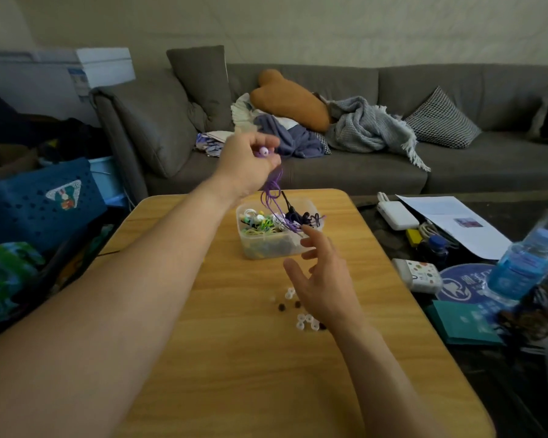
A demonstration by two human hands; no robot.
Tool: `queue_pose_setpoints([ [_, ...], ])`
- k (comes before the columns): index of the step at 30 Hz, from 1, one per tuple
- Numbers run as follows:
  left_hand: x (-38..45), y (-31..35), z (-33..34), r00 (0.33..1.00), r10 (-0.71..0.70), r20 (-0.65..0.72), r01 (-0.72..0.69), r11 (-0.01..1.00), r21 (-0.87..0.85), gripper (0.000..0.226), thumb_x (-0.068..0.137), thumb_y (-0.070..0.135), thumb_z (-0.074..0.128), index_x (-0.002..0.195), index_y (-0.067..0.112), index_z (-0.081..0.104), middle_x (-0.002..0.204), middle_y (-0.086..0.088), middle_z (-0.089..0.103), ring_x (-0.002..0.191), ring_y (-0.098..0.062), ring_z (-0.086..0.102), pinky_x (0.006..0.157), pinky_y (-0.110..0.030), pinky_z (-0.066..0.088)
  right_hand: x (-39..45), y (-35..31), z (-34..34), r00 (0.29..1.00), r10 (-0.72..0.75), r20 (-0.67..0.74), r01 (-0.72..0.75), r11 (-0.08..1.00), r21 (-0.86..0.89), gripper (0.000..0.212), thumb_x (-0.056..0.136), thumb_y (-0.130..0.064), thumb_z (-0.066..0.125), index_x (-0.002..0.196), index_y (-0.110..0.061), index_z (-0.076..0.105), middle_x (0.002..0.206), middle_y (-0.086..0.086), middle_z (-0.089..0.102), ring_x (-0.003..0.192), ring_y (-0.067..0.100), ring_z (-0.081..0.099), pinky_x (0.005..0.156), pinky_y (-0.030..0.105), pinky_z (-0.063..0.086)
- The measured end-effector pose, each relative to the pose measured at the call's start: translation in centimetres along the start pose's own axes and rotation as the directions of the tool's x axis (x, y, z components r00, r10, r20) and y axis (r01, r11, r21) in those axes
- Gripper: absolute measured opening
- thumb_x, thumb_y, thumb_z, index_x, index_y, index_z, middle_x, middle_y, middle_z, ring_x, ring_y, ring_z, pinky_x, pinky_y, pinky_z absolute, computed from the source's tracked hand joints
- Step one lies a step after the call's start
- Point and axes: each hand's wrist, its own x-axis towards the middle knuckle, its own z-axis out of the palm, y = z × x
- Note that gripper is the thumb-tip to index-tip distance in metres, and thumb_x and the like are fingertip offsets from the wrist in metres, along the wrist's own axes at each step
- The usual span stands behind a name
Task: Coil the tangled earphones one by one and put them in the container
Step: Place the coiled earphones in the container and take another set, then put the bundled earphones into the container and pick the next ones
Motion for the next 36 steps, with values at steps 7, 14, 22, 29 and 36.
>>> queue_pose_setpoints([
  [7,-0.9,-6.4,2.4,0.987,0.038,0.157,-0.114,0.851,0.513,0.021,0.09,0.004,0.06,0.11,0.008,0.065,0.114,-0.01,0.061,0.102,-0.024,0.057,0.086,-0.027,0.041,0.2,0.3,0.1,1.0,-0.004,-0.011,0.004,1.0,-0.027,0.053,0.091,-0.027,0.066,0.139,-0.028,0.044,0.124,-0.008,0.054,0.106,0.002,0.051,0.083,0.019,0.044],
  [14,-2.0,-7.8,2.7,0.949,-0.041,0.313,-0.173,0.762,0.624,0.006,0.091,0.018,0.063,0.089,0.014,0.068,0.094,-0.006,0.07,0.092,-0.027,0.063,0.083,-0.041,0.05,0.1,0.3,0.3,1.0,0.005,0.021,-0.004,0.999,-0.05,0.05,0.093,-0.03,0.063,0.14,-0.027,0.045,0.124,-0.008,0.055,0.109,0.005,0.051,0.084,0.018,0.04],
  [22,-2.0,-8.5,3.0,0.956,-0.061,0.288,-0.159,0.716,0.68,0.04,0.101,0.029,0.044,0.136,0.01,0.045,0.144,-0.017,0.044,0.129,-0.031,0.042,0.104,-0.041,0.037,0.0,0.0,0.6,0.999,-0.008,0.031,0.01,0.998,-0.066,0.05,0.093,-0.029,0.064,0.14,-0.024,0.046,0.122,-0.006,0.057,0.109,0.007,0.052,0.089,0.021,0.045],
  [29,-2.5,-7.8,3.9,0.886,-0.258,0.385,-0.085,0.727,0.682,0.038,0.102,0.032,0.036,0.106,0.008,0.066,0.133,-0.016,0.047,0.127,-0.031,0.04,0.101,-0.034,0.033,0.1,-0.1,0.9,0.999,-0.002,0.045,0.005,0.997,-0.081,0.049,0.093,-0.029,0.064,0.138,-0.023,0.047,0.12,-0.007,0.057,0.107,0.006,0.052,0.087,0.019,0.043],
  [36,-3.7,-6.8,1.1,0.992,-0.042,0.116,-0.023,0.86,0.509,0.034,0.097,0.034,0.05,0.124,0.015,0.06,0.139,-0.009,0.044,0.132,-0.026,0.038,0.11,-0.037,0.029,0.1,-0.7,1.4,0.999,-0.024,0.043,0.029,0.995,-0.101,0.046,0.091,-0.027,0.066,0.134,-0.02,0.053,0.119,-0.004,0.06,0.105,0.008,0.055,0.087,0.021,0.044],
])
